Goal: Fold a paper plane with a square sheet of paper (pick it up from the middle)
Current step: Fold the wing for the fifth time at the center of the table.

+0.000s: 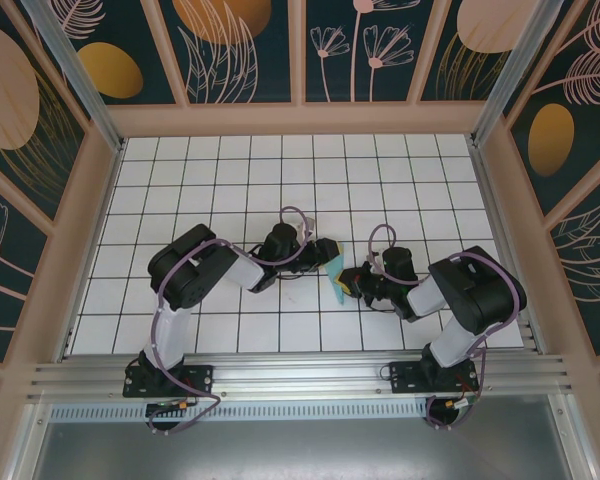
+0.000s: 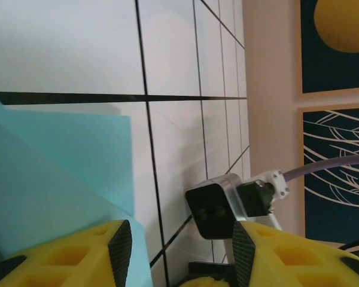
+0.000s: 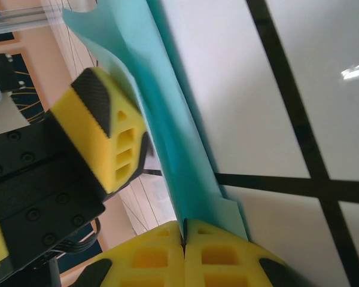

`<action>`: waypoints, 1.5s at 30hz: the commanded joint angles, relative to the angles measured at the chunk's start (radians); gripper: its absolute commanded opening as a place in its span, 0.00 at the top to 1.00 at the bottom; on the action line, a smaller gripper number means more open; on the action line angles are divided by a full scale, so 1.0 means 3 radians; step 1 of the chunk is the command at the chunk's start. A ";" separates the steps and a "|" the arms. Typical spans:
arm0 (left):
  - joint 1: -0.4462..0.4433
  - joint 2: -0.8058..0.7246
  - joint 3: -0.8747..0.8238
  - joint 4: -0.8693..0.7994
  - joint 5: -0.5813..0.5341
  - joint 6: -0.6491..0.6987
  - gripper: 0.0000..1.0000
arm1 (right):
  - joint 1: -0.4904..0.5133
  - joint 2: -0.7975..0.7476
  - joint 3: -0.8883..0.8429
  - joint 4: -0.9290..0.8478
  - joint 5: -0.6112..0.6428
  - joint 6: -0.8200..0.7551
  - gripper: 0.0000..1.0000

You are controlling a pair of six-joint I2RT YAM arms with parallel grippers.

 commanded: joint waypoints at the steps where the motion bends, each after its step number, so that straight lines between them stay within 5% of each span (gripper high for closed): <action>1: 0.0020 0.0115 0.0104 -0.0049 -0.0093 0.0069 0.49 | -0.0004 0.0063 0.0038 -0.0239 0.0042 -0.0108 1.00; 15: 0.0020 0.0126 0.0239 -0.0529 -0.0087 0.0254 0.51 | 0.0066 -0.0346 0.0234 -0.1561 0.0365 -0.0793 0.90; 31: 0.0020 0.0126 0.0314 -0.0613 -0.0019 0.0305 0.51 | 0.0178 -0.0824 0.0272 -0.2074 0.0227 -0.1123 0.82; 45: 0.0020 0.0129 0.0334 -0.0603 0.0014 0.0294 0.51 | 0.0256 -0.0803 0.0314 -0.2237 0.0304 -0.1202 0.96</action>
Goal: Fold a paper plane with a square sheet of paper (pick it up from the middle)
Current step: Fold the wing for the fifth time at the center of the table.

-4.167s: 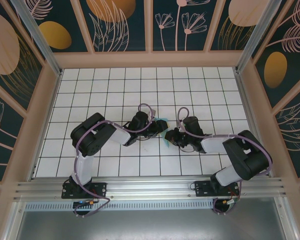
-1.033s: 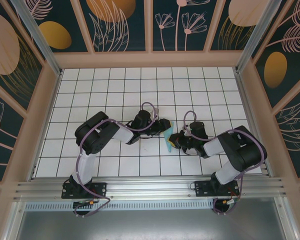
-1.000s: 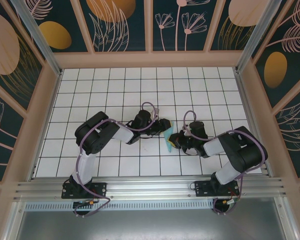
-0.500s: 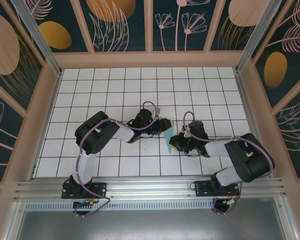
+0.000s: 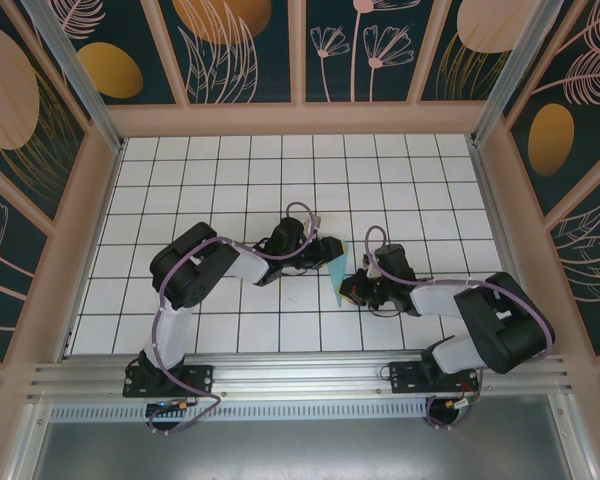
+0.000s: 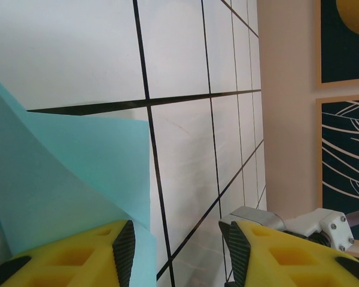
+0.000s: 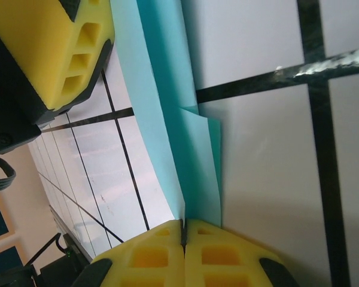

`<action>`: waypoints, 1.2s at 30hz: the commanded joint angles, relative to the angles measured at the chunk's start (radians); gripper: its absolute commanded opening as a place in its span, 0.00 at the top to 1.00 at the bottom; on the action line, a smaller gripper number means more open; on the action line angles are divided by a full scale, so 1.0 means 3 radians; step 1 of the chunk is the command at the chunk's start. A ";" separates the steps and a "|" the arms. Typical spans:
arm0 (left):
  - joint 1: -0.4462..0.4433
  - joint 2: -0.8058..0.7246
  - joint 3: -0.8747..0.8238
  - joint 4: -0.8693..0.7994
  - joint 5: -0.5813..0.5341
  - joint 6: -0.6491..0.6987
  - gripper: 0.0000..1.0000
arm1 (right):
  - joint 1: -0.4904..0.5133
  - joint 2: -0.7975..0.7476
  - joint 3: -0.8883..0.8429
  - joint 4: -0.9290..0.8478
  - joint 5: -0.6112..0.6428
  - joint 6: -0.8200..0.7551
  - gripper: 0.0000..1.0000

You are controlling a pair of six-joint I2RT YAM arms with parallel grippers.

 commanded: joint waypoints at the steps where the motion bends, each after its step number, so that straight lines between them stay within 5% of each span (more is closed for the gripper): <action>1: 0.0023 0.0100 0.0053 -0.0121 -0.0035 0.0079 0.51 | 0.0035 0.0033 0.0006 -0.0242 -0.0001 -0.0085 0.96; 6: 0.0023 0.0095 0.0052 -0.0121 -0.0029 0.0069 0.51 | 0.0096 -0.0093 -0.0010 -0.0266 0.0003 -0.0087 0.86; 15: 0.0024 0.0115 0.0063 -0.0091 -0.0005 0.0054 0.51 | 0.0137 -0.0245 0.0024 -0.0524 0.0100 -0.0187 0.82; 26: 0.0023 0.0124 0.0072 -0.0075 0.0011 0.0032 0.52 | 0.0161 -0.0091 -0.0055 -0.0452 0.0114 -0.0112 1.00; 36: 0.0023 0.0124 0.0072 -0.0073 0.0012 0.0016 0.52 | 0.0142 -0.0179 -0.0188 -0.0348 0.0161 0.0045 0.91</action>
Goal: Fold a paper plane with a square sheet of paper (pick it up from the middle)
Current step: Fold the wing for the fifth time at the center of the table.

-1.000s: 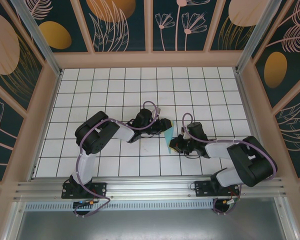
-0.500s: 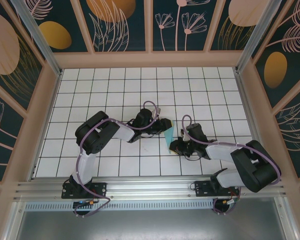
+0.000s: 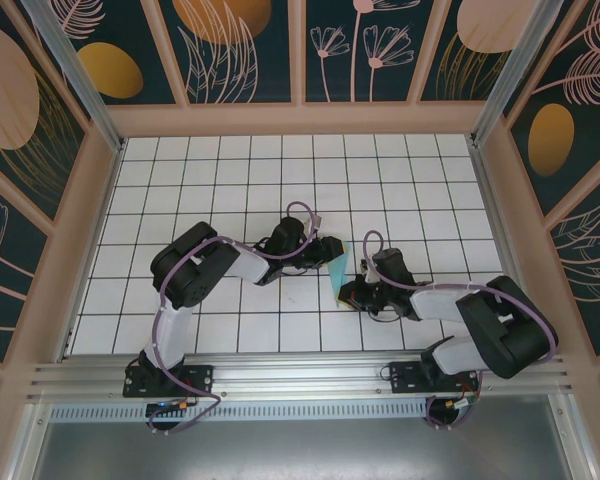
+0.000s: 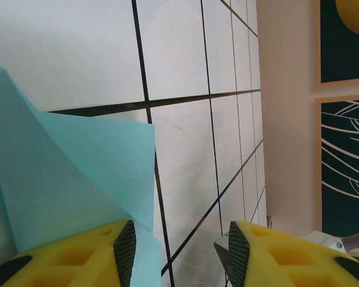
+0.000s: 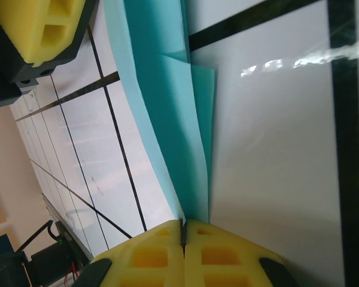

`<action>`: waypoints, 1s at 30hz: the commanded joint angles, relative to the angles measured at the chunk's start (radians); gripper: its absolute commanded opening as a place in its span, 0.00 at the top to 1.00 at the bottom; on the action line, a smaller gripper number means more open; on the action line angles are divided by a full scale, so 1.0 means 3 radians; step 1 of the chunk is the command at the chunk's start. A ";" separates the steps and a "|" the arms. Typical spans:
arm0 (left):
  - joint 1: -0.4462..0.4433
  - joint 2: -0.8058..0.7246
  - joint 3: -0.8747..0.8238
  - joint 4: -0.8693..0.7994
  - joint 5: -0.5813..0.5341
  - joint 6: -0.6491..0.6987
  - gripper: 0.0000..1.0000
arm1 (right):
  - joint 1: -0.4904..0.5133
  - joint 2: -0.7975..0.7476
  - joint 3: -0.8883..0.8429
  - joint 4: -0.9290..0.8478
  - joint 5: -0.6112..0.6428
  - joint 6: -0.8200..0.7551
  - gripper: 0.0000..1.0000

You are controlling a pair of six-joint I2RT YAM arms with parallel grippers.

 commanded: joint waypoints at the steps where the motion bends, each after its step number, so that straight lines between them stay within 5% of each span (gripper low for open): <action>1: 0.0025 0.0104 0.0051 -0.0076 -0.0014 0.0023 0.52 | 0.0015 -0.0170 -0.0045 -0.0390 0.0178 0.0012 0.88; 12: 0.0023 0.0130 0.0053 -0.0102 0.0015 0.0039 0.52 | 0.0021 -0.0655 0.0219 -0.0406 0.0208 -0.0003 0.82; 21: 0.0023 0.0147 0.0052 -0.0102 0.0032 0.0034 0.53 | 0.0030 -0.0265 0.0273 -0.0061 -0.0041 0.0014 0.96; 30: 0.0025 0.0142 0.0051 -0.0112 0.0033 0.0039 0.53 | 0.0025 0.0048 0.0096 -0.0017 -0.0041 0.0021 0.97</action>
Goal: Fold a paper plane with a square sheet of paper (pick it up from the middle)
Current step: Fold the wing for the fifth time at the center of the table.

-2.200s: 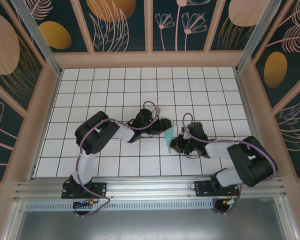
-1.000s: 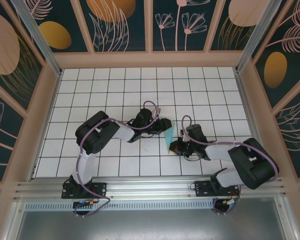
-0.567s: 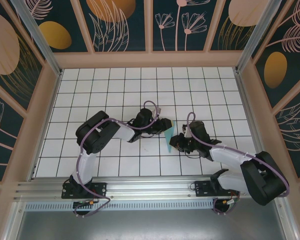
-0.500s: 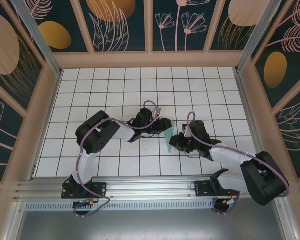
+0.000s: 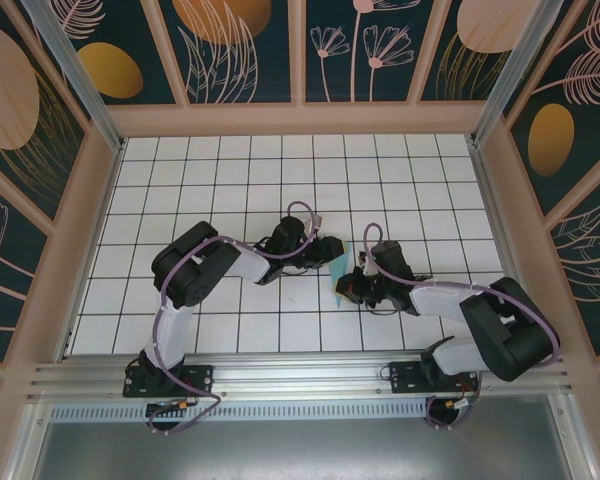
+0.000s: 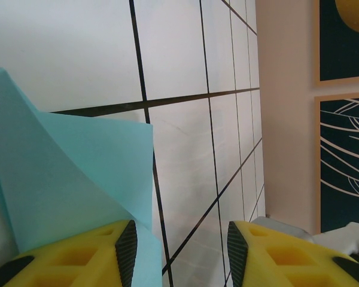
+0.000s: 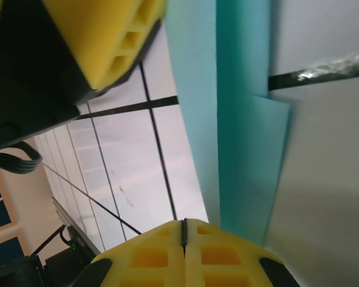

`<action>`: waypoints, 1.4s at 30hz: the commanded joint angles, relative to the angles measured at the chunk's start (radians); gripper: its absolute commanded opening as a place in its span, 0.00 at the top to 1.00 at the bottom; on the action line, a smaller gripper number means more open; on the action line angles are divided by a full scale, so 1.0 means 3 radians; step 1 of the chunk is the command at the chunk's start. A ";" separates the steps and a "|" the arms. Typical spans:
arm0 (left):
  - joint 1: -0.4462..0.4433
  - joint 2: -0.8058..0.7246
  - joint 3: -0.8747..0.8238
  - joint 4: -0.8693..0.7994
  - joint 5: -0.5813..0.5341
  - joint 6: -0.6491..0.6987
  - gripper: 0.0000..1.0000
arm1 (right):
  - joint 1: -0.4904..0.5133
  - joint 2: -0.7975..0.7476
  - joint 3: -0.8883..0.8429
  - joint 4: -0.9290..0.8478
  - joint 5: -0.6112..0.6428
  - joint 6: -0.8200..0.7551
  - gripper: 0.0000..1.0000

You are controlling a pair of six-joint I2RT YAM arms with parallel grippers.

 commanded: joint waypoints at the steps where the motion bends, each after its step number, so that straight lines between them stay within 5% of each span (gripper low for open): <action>1: 0.0022 0.0114 0.0023 -0.0121 -0.0009 0.0039 0.53 | 0.0023 0.0101 -0.0160 0.0140 -0.0087 0.0015 0.97; 18: 0.0024 0.0135 0.0025 -0.0134 -0.0002 0.0032 0.53 | 0.0032 -0.0271 -0.0334 0.0036 -0.0289 -0.0034 0.94; 29: 0.0022 0.0130 0.0023 -0.0128 0.0000 0.0029 0.53 | 0.0038 0.0253 -0.0443 0.0175 -0.0378 -0.0074 0.94; 36: 0.0022 0.0117 0.0023 -0.0115 0.0009 0.0022 0.53 | 0.0023 -0.0250 -0.0086 -0.0316 -0.0078 -0.0186 0.95; 42: 0.0022 0.0116 0.0023 -0.0110 0.0022 0.0018 0.53 | 0.0018 -0.0083 0.0183 0.0020 -0.0021 -0.0081 0.95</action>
